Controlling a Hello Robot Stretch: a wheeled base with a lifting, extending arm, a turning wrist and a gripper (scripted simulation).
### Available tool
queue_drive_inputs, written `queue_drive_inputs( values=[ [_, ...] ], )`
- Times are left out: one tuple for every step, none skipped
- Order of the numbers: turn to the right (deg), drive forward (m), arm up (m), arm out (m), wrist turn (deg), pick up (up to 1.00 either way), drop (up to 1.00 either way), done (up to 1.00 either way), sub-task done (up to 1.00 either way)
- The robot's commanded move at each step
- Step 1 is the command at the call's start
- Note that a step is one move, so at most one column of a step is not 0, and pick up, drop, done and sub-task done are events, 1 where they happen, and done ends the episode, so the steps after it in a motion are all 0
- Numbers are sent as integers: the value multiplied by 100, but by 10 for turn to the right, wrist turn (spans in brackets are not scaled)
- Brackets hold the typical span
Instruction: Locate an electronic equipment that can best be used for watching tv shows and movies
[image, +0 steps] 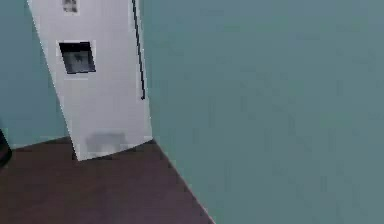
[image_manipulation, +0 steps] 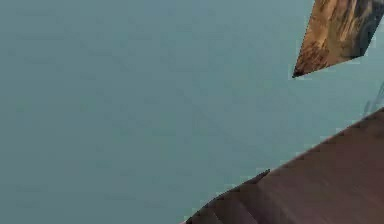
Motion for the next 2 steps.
queue_drive_inputs(
  values=[
    [-450, 0, 0, 0, 0, 0, 0, 0, 0],
    [-450, 0, 0, 0, 0, 0, 0, 0, 0]
  ],
)
